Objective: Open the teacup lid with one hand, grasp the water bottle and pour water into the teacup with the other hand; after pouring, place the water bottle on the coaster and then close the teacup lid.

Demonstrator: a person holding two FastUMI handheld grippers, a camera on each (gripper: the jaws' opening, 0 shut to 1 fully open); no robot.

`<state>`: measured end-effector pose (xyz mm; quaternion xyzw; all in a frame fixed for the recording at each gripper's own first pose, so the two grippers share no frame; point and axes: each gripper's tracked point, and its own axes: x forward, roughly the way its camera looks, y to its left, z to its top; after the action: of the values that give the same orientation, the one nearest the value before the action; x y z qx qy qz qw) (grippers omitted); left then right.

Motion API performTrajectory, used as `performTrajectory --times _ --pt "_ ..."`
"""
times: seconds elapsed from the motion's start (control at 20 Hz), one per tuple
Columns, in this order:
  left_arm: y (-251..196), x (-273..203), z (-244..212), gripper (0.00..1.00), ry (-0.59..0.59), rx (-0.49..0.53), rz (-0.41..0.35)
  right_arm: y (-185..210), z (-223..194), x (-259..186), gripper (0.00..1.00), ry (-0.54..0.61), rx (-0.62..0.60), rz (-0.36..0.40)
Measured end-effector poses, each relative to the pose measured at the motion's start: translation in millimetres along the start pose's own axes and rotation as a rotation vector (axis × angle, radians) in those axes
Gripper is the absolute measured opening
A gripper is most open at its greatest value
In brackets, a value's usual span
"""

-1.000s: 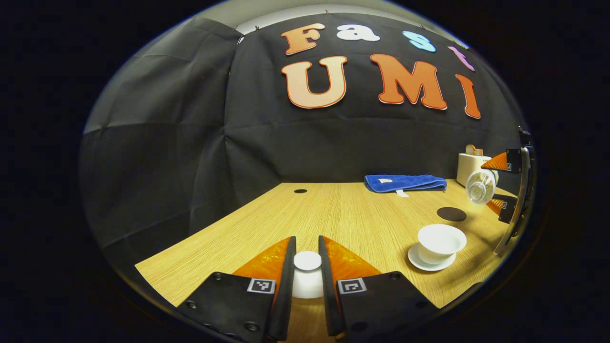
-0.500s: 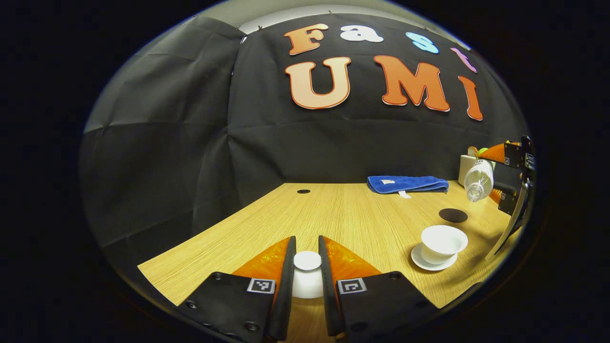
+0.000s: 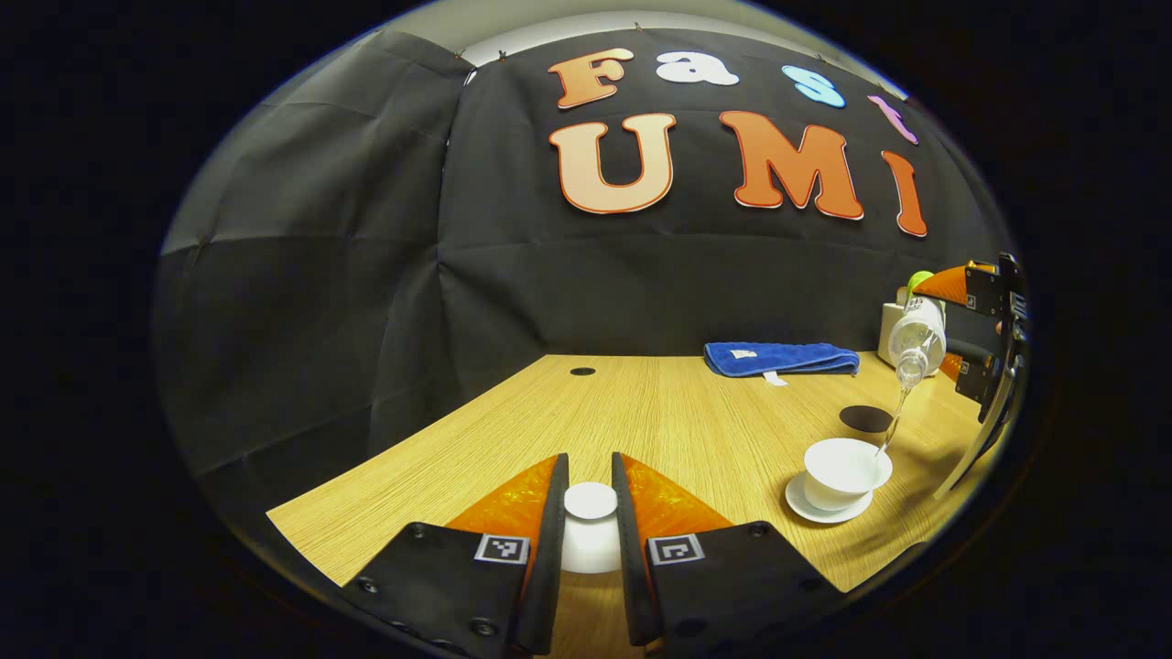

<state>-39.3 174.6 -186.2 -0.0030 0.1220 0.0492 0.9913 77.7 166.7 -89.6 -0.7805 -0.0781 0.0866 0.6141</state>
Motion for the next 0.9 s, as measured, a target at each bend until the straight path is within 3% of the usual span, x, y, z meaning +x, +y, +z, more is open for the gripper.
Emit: performTrajectory --times 0.85,0.9 --pt "3.6 -7.3 5.2 0.33 -0.009 -0.001 0.003 -55.3 -0.4 11.2 0.66 -0.051 -0.136 -0.113" --pt "4.9 -7.7 5.7 0.33 -0.010 0.001 0.006 -55.1 -0.6 12.6 0.63 -0.049 -0.141 -0.114"
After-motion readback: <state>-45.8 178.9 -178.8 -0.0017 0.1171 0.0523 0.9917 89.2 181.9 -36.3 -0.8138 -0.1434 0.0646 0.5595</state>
